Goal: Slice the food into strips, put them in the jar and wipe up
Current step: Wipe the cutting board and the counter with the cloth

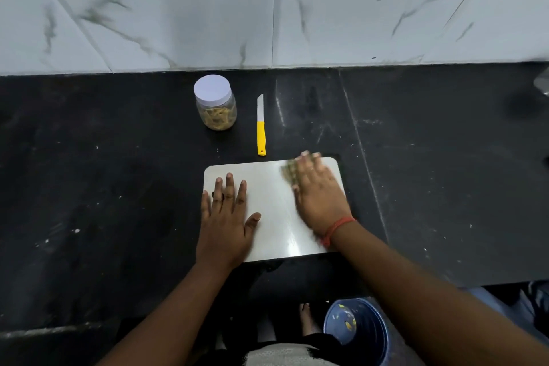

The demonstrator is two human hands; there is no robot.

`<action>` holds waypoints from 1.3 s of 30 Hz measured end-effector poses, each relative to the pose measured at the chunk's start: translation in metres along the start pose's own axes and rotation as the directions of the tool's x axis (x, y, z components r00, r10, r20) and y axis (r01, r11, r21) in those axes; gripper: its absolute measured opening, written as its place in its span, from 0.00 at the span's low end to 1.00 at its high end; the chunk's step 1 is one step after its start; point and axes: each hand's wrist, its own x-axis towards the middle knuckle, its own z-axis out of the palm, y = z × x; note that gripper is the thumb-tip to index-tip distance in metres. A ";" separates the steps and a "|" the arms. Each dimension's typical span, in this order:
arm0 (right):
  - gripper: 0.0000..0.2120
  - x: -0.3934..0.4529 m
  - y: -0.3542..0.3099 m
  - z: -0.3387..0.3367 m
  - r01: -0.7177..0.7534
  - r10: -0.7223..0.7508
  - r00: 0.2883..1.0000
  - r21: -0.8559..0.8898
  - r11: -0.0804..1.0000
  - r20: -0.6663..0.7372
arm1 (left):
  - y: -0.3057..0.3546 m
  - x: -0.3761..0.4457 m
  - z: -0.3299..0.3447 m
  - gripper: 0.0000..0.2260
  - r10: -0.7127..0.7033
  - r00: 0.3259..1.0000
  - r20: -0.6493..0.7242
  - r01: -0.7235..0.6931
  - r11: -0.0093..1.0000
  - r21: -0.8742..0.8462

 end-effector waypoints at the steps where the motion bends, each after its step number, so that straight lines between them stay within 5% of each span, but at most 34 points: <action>1: 0.27 -0.002 0.004 -0.002 0.093 -0.093 0.995 -0.006 0.996 0.022 | 0.000 0.000 0.000 0.32 0.001 1.000 0.002 -0.001 1.000 0.002; 2: 0.27 0.002 0.014 -0.004 0.082 -0.082 0.997 -0.004 0.997 0.010 | 0.000 0.000 0.000 0.32 0.000 1.000 0.000 0.000 1.000 0.003; 5: 0.28 0.012 0.025 -0.005 -0.295 0.297 0.953 0.034 0.955 -0.058 | 0.001 0.000 0.000 0.32 -0.003 1.000 -0.010 0.003 1.000 -0.002; 9: 0.27 -0.003 0.000 0.001 0.173 -0.173 0.984 -0.006 0.985 0.030 | 0.000 0.000 0.000 0.32 0.008 1.000 0.003 -0.008 1.000 0.002; 10: 0.27 0.000 0.005 0.000 0.163 -0.163 0.986 -0.005 0.987 0.016 | -0.001 0.000 0.001 0.32 0.011 1.000 0.000 -0.011 1.000 0.006; 13: 0.28 0.012 -0.001 0.000 -0.173 0.174 0.984 0.037 0.984 -0.033 | 0.000 0.000 0.002 0.32 0.009 1.000 -0.013 -0.009 1.000 -0.012; 15: 0.28 0.006 -0.030 0.009 0.094 -0.093 0.996 0.063 0.994 -0.013 | -0.001 -0.001 0.000 0.32 0.010 0.999 -0.043 -0.012 0.999 -0.049; 17: 0.27 -0.001 -0.045 0.013 0.404 -0.406 0.913 0.056 0.913 0.032 | -0.003 -0.003 -0.003 0.32 0.009 0.995 -0.100 -0.019 0.994 -0.104; 18: 0.27 0.002 -0.045 0.013 0.424 -0.426 0.904 0.051 0.904 0.034 | -0.003 -0.004 -0.005 0.32 0.007 0.991 -0.135 -0.025 0.991 -0.135; 21: 0.27 0.013 -0.065 0.016 0.135 -0.134 0.991 0.088 0.987 -0.014 | -0.005 -0.006 -0.008 0.32 -0.059 0.973 -0.222 0.004 0.971 -0.238; 25: 0.31 0.023 -0.103 0.027 0.485 -0.484 0.871 0.017 0.874 0.085 | -0.005 -0.006 -0.013 0.33 -0.136 0.961 -0.241 0.043 0.933 -0.357; 29: 0.30 0.052 -0.121 0.027 0.244 -0.239 0.966 -0.042 0.969 0.095 | -0.008 -0.006 -0.013 0.34 -0.184 0.959 -0.217 0.104 0.937 -0.334; 32: 0.30 0.054 -0.130 0.028 0.442 -0.434 0.893 -0.051 0.896 0.116 | -0.024 -0.012 -0.012 0.34 -0.245 0.953 -0.176 0.203 0.952 -0.230; 36: 0.28 0.055 -0.141 0.027 0.252 -0.254 0.964 0.036 0.967 0.075 | -0.042 -0.018 -0.014 0.35 -0.263 0.960 -0.100 0.260 0.965 -0.039; 39: 0.29 0.052 -0.141 0.027 0.389 -0.390 0.917 0.020 0.921 0.090 | -0.041 -0.016 -0.013 0.35 -0.246 0.966 -0.073 0.247 0.969 -0.005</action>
